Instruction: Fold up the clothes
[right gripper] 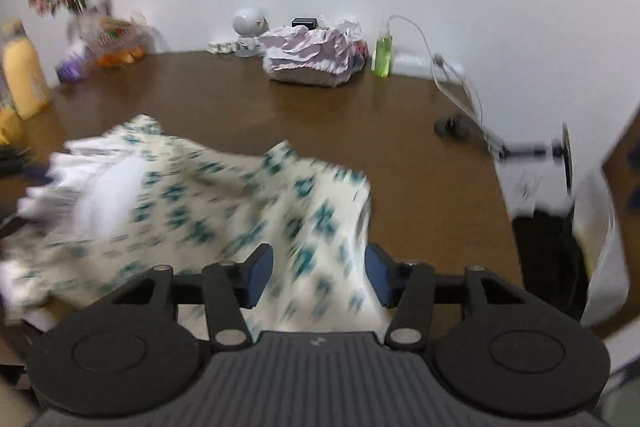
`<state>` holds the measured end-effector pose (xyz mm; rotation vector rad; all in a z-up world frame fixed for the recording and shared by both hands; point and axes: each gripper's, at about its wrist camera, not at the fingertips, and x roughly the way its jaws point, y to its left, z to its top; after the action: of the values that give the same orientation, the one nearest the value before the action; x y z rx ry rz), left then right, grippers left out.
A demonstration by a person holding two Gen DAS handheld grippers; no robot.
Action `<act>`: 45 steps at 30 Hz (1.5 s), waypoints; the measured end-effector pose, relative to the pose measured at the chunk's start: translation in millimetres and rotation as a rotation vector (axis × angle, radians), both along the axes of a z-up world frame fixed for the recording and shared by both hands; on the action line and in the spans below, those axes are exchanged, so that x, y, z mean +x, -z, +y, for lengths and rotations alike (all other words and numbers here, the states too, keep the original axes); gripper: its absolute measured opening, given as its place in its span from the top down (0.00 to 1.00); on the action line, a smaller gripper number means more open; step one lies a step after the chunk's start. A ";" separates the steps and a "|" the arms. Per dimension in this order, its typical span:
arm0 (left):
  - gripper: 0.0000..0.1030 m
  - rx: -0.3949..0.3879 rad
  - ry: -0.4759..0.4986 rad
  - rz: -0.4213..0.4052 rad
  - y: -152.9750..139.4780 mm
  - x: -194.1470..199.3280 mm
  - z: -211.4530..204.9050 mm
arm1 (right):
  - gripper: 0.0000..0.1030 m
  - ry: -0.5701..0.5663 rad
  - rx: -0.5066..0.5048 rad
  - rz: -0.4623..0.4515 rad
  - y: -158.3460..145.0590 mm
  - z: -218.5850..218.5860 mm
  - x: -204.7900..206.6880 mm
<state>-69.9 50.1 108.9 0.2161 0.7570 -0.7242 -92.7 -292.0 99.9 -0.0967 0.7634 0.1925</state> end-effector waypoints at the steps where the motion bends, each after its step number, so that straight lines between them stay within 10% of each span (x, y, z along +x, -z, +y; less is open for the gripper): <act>1: 0.25 -0.035 -0.003 0.027 4.0 -4.8 3.7 | 0.53 0.000 -0.029 0.004 6.4 4.3 18.0; 9: 0.26 -0.086 -0.014 -0.010 19.6 -70.5 2.0 | 0.49 -0.290 -0.002 0.075 20.4 14.0 -40.7; 10: 0.33 -0.072 -0.024 -0.014 22.0 -69.3 -0.2 | 0.49 -0.301 -0.004 0.083 23.7 17.5 -51.5; 12: 0.84 -0.042 -0.043 -0.005 25.0 -65.4 -1.7 | 0.51 -0.295 -0.030 0.093 33.6 23.5 -66.4; 13: 0.89 -0.029 -0.041 0.006 26.5 -61.4 0.3 | 0.53 -0.290 -0.041 0.090 38.3 25.2 -71.9; 16: 0.92 0.022 0.004 -0.038 26.2 -59.3 10.2 | 0.54 -0.265 0.001 0.090 49.1 20.3 -84.8; 23: 0.95 0.340 0.192 -0.421 -9.0 -82.8 29.0 | 0.64 -0.237 0.000 0.058 66.5 13.7 -98.2; 30: 0.81 0.354 0.155 -0.347 26.6 -108.5 41.6 | 0.62 -0.218 0.031 0.014 48.7 4.6 -109.8; 34: 0.57 0.379 0.147 -0.409 22.8 -108.9 47.4 | 0.64 -0.303 0.163 -0.048 39.4 17.8 -104.2; 40: 0.91 0.473 0.188 -0.532 18.9 -107.1 53.0 | 0.75 -0.303 0.199 -0.018 67.4 37.2 -80.0; 45: 0.93 0.552 0.223 -0.634 15.6 -105.6 57.6 | 0.77 -0.276 0.243 -0.022 80.2 33.3 -77.4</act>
<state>-175.4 107.7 93.3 0.9950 0.3059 -0.5898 -170.1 -258.7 19.7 0.0273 0.6976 0.5437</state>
